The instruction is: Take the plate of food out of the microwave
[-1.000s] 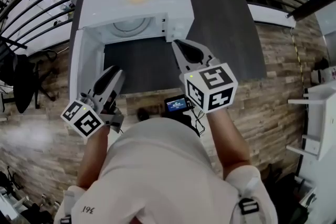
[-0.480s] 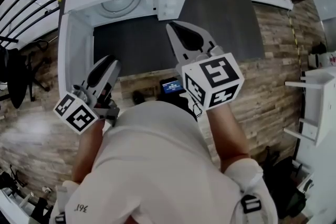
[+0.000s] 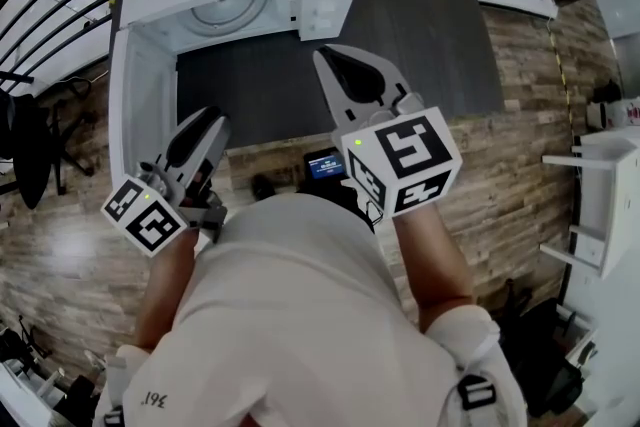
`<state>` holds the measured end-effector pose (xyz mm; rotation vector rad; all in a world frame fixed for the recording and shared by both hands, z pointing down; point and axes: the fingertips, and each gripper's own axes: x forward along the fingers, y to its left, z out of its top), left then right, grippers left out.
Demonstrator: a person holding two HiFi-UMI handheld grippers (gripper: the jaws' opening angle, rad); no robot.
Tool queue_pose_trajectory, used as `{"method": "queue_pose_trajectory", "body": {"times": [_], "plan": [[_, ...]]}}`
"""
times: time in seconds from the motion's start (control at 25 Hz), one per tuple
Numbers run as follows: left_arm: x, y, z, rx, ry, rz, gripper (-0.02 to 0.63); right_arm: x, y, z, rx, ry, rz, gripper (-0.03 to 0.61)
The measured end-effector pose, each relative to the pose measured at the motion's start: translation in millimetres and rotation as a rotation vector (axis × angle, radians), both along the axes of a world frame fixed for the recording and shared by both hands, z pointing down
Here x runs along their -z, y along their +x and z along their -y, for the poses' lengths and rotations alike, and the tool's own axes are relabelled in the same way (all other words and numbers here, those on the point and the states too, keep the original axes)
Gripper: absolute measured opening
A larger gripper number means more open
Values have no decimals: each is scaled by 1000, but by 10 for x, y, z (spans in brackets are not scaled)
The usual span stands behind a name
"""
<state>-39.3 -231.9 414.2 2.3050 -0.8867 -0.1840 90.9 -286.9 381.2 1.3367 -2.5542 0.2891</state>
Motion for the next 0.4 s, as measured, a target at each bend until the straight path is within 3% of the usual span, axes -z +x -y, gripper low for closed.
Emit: {"method": "queue_pose_trajectory", "body": {"times": [0.4], "plan": [[-77, -27, 32, 0, -13, 3, 115, -39, -97, 6, 27, 6, -18, 0]]}}
